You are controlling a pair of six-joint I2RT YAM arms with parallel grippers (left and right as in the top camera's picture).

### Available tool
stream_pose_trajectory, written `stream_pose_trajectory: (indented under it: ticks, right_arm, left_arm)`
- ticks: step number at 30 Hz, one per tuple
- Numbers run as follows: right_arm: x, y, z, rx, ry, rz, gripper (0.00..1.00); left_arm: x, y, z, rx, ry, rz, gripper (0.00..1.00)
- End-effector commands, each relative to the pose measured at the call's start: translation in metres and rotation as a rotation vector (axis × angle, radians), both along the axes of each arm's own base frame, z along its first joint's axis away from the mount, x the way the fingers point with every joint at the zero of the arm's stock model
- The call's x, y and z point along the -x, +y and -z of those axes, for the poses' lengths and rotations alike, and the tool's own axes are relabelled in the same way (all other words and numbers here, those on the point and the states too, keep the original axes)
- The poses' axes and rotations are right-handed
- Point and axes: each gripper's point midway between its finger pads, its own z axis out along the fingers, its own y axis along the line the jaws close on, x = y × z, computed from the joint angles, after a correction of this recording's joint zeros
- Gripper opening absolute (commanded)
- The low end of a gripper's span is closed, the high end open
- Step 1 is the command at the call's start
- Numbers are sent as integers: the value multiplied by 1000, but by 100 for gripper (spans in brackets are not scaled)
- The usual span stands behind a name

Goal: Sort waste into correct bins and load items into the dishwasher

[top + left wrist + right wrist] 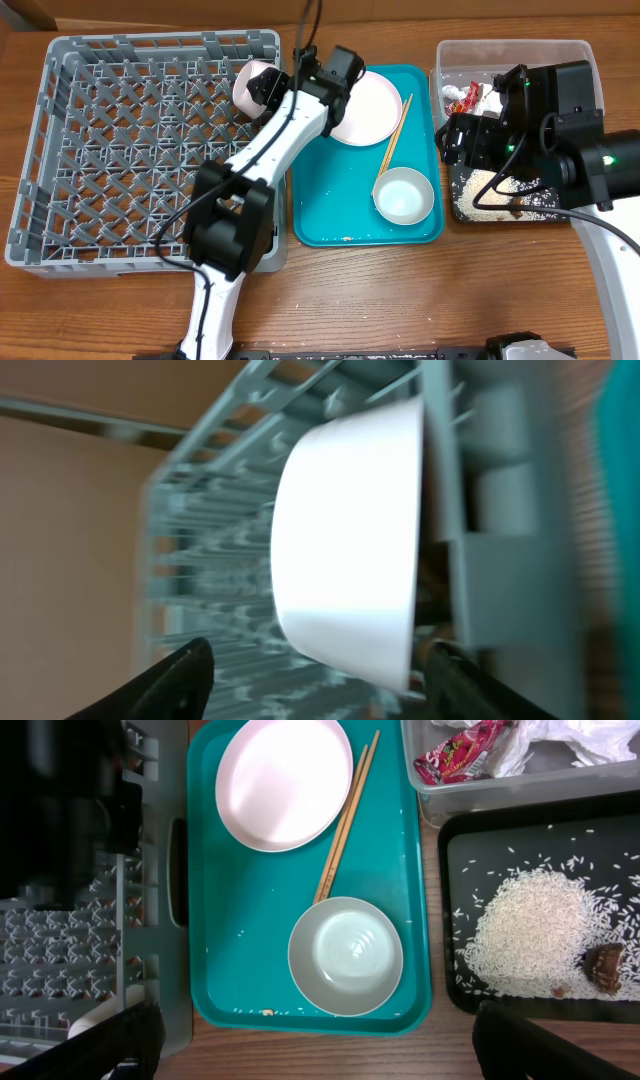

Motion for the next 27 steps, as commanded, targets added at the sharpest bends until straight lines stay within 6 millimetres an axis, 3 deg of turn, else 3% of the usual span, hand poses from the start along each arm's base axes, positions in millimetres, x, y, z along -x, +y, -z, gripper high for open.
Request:
stream_pose_trajectory:
  ticks: [1,6,9,13,14,21,25,27]
  right_arm:
    - [-1,0,-6,5,-24,-3,100]
    - [-2,0,-6,5,-25,-3,100]
    - [-4,0,-8,3,-36,-3,100]
    - [-5,0,-8,2,-40,-3,100]
    - [-4,0,-8,3,-37,-3,100]
    - [-7,-11,-9,52,-50,41,100]
    - [-8,-35,-34,78,-93,163,100]
    - [-3,-54,-63,84,-148,225,100]
  left_arm:
    - [9,-43,-29,398,-54,51,75]
    - [39,-102,-72,778,39,239,79]
    - [75,-155,-77,1040,208,353,68]
    - [97,-181,-52,1101,336,324,65]
    - [106,-188,-34,1105,383,257,64]
    - [137,-214,30,1095,516,26,66]
    - [146,-221,54,1057,562,6,65]
    - [149,-217,63,1015,568,-10,63]
